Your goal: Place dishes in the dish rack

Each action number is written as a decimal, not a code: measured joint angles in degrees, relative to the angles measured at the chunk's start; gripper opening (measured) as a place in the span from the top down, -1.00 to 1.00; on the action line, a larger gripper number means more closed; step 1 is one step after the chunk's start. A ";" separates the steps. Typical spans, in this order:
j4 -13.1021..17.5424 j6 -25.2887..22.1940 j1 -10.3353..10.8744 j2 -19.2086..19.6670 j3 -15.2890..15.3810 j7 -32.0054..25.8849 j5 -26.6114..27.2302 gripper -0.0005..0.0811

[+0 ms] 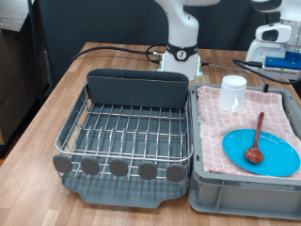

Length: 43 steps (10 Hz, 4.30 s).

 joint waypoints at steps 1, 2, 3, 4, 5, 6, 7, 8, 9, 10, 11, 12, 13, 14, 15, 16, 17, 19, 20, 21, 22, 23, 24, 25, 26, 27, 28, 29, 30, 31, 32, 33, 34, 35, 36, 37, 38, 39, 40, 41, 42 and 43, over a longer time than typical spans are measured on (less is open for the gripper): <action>0.17 0.97 0.00 1.16 0.00 -0.05 -0.02 -0.98; 0.35 2.10 0.00 2.66 -0.10 0.18 -0.75 -0.98; 0.58 3.16 0.01 4.21 -0.29 0.57 -1.65 -0.98; 0.94 3.81 0.12 5.67 -0.61 1.29 -3.49 -0.98; 1.38 4.20 0.38 6.99 -1.01 2.71 -5.79 -0.98; 1.73 4.52 0.90 8.12 -1.62 4.51 -8.30 -0.98; 2.07 4.59 1.48 9.17 -2.24 6.44 -10.41 -0.98; 2.31 4.61 2.10 10.06 -2.84 8.49 -12.01 -0.98; 2.45 4.62 2.66 10.81 -3.41 10.46 -13.25 -0.98; 2.52 5.05 3.13 11.47 -3.96 12.09 -14.45 -0.98; 2.53 5.61 3.47 12.02 -4.41 13.20 -15.43 -0.98; 2.53 6.20 3.58 12.44 -4.73 13.88 -16.14 -0.98; 2.53 6.49 3.59 12.78 -5.00 13.99 -16.49 -0.98; 2.52 6.53 3.58 12.94 -5.25 13.99 -16.52 -0.98; 2.49 6.53 3.58 12.98 -5.52 13.99 -16.52 -0.98; 2.36 6.50 3.57 12.99 -5.86 13.99 -16.52 -0.98; 2.14 6.49 3.55 12.99 -6.15 13.99 -16.52 -0.98; 1.60 6.50 3.54 12.98 -6.60 13.99 -16.51 -0.98; 1.14 6.87 3.52 12.98 -6.80 13.99 -16.51 -0.98; 0.69 7.19 3.52 12.99 -7.03 13.99 -16.51 -0.98; 0.35 7.50 3.53 12.98 -7.29 14.14 -16.53 -0.98; 0.02 7.86 3.54 12.98 -7.50 14.44 -16.55 -0.98; -0.36 8.20 3.54 12.98 -7.69 14.70 -16.59 -0.77; -0.57 8.25 3.54 12.98 -7.84 14.89 -16.60 -0.77; -0.68 8.30 3.55 12.98 -7.95 15.07 -16.63 -0.34; -0.79 8.42 3.55 12.98 -8.05 15.17 -16.65 -0.34; -0.87 8.53 3.55 12.98 -8.09 15.27 -16.67 0.10; -0.91 8.64 3.55 12.98 -8.09 15.37 -16.67 0.59; -0.93 8.75 3.58 12.98 -8.09 15.44 -16.67 0.59; -0.93 8.80 3.62 12.98 -8.08 15.47 -16.67 0.76; -0.93 8.82 3.66 12.98 -8.02 15.47 -16.67 0.76; -0.92 8.88 3.75 12.98 -7.90 15.47 -16.67 0.76; -0.86 8.89 3.79 12.95 -7.63 15.47 -16.60 0.76; -0.77 8.89 3.80 12.78 -7.26 15.47 -16.44 0.76; -0.68 8.82 3.80 12.46 -6.89 15.47 -16.14 0.76; -0.53 8.34 3.80 11.93 -6.50 15.47 -15.63 0.76; -0.36 7.38 3.80 11.12 -6.10 15.47 -15.03 0.76; -0.21 6.13 3.79 10.07 -5.65 15.42 -13.81 0.76; -0.15 4.97 3.79 8.80 -5.28 15.26 -12.77 0.76; -0.16 4.02 3.76 7.43 -4.89 14.85 -11.05 0.76; -0.18 2.35 3.76 5.86 -4.52 14.50 -9.43 0.76; -0.27 -0.05 3.76 3.93 -4.16 14.59 -7.83 0.76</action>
